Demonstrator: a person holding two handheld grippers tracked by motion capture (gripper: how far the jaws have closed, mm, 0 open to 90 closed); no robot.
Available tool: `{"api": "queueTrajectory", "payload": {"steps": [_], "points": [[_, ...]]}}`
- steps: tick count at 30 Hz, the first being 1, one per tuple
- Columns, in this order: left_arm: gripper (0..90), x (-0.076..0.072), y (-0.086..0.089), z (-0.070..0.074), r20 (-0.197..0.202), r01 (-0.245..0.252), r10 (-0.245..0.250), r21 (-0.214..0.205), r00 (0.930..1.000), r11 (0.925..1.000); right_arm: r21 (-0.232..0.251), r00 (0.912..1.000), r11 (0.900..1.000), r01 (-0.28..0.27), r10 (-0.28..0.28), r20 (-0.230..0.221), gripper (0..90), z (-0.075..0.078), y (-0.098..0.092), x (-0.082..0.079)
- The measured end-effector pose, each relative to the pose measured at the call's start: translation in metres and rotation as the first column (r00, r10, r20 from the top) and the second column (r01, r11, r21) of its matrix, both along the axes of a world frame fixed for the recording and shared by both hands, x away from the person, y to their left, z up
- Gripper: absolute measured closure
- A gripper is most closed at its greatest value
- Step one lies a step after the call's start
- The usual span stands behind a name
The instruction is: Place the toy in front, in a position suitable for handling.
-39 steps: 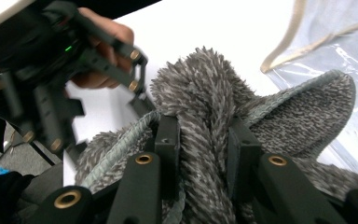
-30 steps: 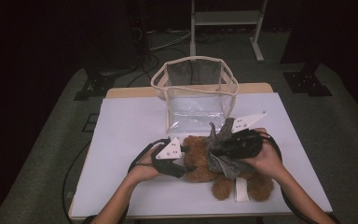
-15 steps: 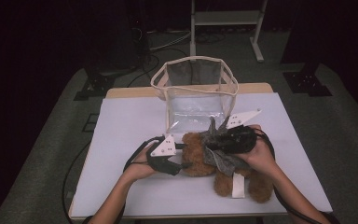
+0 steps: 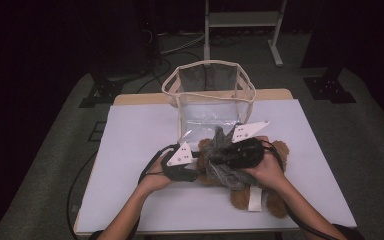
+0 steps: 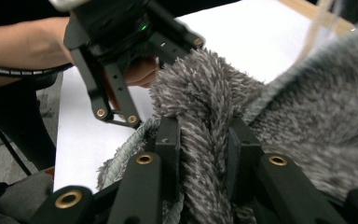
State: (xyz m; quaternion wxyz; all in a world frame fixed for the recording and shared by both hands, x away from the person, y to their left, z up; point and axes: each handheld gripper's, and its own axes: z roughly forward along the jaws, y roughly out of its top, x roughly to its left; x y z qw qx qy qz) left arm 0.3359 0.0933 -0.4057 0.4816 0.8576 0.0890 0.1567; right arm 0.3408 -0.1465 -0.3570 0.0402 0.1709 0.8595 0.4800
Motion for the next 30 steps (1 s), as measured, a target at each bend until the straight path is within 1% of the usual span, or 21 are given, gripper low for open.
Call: {"api": "queueTrajectory", "payload": {"steps": [3,4,5,6,7,8,9,10,11,14,15,19,21,23,27,30], "points": [[47.7,0.000,0.001,-0.001,-0.003,-0.001,0.001,-0.007,1.0000,1.0000,-0.003,1.0000,1.0000,-0.006,0.006,0.008,69.9,-0.003,0.001,-0.002],[47.6,-0.001,0.001,0.000,0.000,0.001,-0.001,-0.007,1.0000,1.0000,-0.004,0.9999,1.0000,-0.007,0.007,0.010,69.9,-0.003,-0.004,-0.005],[47.6,-0.001,0.001,0.000,0.000,0.001,-0.001,-0.007,1.0000,1.0000,-0.004,0.9999,1.0000,-0.007,0.007,0.010,69.9,-0.003,-0.004,-0.005],[47.7,-0.001,0.002,0.000,0.005,-0.002,0.002,-0.003,1.0000,1.0000,-0.019,0.9998,0.9998,0.002,-0.001,0.020,69.9,-0.004,-0.013,-0.010],[47.7,-0.001,0.002,0.000,0.005,-0.002,0.002,-0.003,1.0000,1.0000,-0.019,0.9998,0.9998,0.002,-0.001,0.020,69.9,-0.004,-0.013,-0.010],[47.7,-0.001,0.002,0.001,0.006,-0.006,0.006,-0.008,1.0000,1.0000,-0.029,0.9995,0.9994,0.019,-0.019,0.025,69.9,-0.006,-0.024,-0.014],[47.7,-0.001,0.002,0.001,0.006,-0.006,0.006,-0.008,1.0000,1.0000,-0.029,0.9995,0.9994,0.019,-0.019,0.025,69.9,-0.006,-0.024,-0.014],[47.7,0.000,0.002,0.001,0.007,-0.009,0.009,-0.008,0.9999,0.9999,-0.037,0.9989,0.9984,0.041,-0.040,0.025,69.9,-0.009,-0.035,-0.018],[47.6,0.000,0.002,0.001,0.012,-0.014,0.014,-0.006,0.9998,0.9999,-0.038,0.9985,0.9980,0.050,-0.049,0.022,69.9,-0.011,-0.040,-0.019],[47.8,-0.001,-0.001,0.001,0.011,-0.014,0.014,-0.001,0.9998,0.9999,-0.028,0.9982,0.9979,0.058,-0.057,0.020,69.8,-0.014,-0.045,-0.023],[47.8,-0.001,-0.001,0.001,0.011,-0.014,0.014,-0.001,0.9998,0.9999,-0.028,0.9982,0.9979,0.058,-0.057,0.020,69.8,-0.014,-0.045,-0.023],[48.1,-0.002,-0.003,0.001,0.001,-0.006,0.006,-0.003,1.0000,1.0000,-0.010,0.9994,0.9997,0.024,-0.023,0.025,69.7,-0.012,-0.032,-0.022],[48.2,-0.003,-0.003,0.000,0.000,0.016,-0.016,0.001,0.9999,0.9999,-0.005,0.9996,0.9999,0.015,-0.015,0.025,69.7,-0.009,-0.025,-0.019],[48.1,-0.005,-0.003,0.000,0.002,0.025,-0.025,0.008,0.9997,0.9997,-0.008,0.9995,0.9999,0.010,-0.010,0.029,69.7,-0.006,-0.018,-0.015],[47.7,-0.009,-0.004,0.000,0.007,0.044,-0.044,0.021,0.9990,0.9988,-0.016,0.9990,0.9998,0.013,-0.012,0.043,69.7,0.003,-0.009,-0.009],[47.1,-0.010,-0.003,0.000,-0.002,0.056,-0.056,0.025,0.9984,0.9981,-0.016,0.9982,0.9992,0.035,-0.034,0.049,69.7,0.009,-0.012,-0.002]]}}
